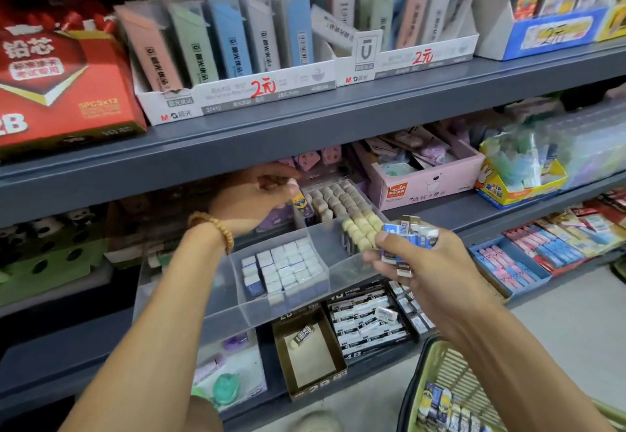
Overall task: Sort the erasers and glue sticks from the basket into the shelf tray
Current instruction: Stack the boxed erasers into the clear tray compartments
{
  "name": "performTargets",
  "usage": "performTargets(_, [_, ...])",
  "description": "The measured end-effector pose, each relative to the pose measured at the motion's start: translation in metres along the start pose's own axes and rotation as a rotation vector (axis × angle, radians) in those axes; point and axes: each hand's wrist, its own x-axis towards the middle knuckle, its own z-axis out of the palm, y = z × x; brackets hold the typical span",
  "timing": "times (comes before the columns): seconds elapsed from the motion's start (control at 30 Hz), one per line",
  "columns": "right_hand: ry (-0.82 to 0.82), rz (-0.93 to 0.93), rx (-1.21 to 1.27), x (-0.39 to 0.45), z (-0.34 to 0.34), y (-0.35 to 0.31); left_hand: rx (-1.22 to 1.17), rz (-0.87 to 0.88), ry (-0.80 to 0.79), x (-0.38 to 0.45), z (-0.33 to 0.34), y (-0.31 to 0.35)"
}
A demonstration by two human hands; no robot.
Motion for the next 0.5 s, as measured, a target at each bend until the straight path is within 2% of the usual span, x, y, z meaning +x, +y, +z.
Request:
performTargets(0.1, [0.027, -0.019, -0.011, 0.004, -0.009, -0.001, 0.161, 0.066, -0.038, 0.011, 0.008, -0.002])
performTargets(0.3, [0.069, -0.032, -0.013, 0.009, -0.02, -0.003, 0.345, 0.079, -0.14, 0.028, 0.016, -0.009])
performTargets(0.5, [0.073, -0.031, -0.001, 0.009, -0.024, -0.004, 0.424, 0.035, -0.235, 0.029, 0.022, -0.006])
